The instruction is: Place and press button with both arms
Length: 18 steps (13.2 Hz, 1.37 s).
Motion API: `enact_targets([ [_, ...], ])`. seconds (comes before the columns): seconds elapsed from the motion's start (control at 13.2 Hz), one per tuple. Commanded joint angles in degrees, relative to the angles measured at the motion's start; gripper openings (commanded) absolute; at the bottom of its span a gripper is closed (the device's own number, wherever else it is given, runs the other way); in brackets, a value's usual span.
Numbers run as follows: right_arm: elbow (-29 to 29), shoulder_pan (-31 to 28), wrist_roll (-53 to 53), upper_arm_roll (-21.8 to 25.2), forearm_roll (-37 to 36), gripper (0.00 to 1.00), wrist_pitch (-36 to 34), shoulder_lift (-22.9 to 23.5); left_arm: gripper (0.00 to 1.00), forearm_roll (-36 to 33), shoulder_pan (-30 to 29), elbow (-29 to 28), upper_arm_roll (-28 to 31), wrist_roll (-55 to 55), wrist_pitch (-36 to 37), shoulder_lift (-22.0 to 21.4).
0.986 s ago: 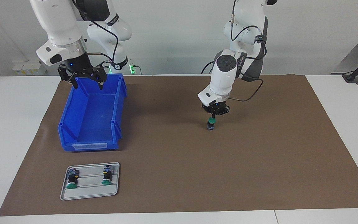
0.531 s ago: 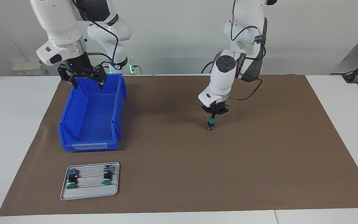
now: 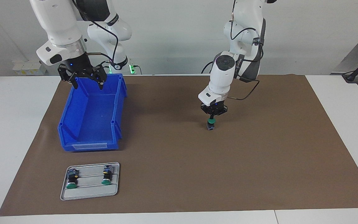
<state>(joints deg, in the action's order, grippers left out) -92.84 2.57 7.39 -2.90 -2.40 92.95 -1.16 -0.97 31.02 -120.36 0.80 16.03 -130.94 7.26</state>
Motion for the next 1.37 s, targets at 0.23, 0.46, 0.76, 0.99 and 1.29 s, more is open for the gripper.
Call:
enact_targets([
  [0.23, -1.1, -1.1, -1.2, -0.5, 1.3, 1.00, -0.1, -1.2, 0.00, -0.7, 0.3, -4.5, 0.1, 0.7, -5.8, -1.1],
  [0.46, -1.1, -1.1, -1.2, -0.5, 1.3, 1.00, -0.1, -1.2, 0.05, -0.7, -0.5, 4.1, 0.2, 0.3, 2.3, -0.1],
  [0.76, -1.1, -1.1, -1.2, -0.5, 1.3, 1.00, -0.1, -1.2, 0.12, -0.5, -6.0, 15.9, 0.5, 0.1, 15.2, -0.1],
  [0.99, -1.1, -1.1, -1.2, -0.5, 1.3, 1.00, -0.1, -1.2, 0.19, -0.4, -13.4, 25.4, 0.5, -2.0, 28.8, -0.1],
  [1.29, -1.1, -1.1, -1.2, -0.5, 1.3, 1.00, -0.1, -1.2, 0.22, 2.2, -22.5, 34.6, 0.8, -11.6, 46.0, -0.8],
])
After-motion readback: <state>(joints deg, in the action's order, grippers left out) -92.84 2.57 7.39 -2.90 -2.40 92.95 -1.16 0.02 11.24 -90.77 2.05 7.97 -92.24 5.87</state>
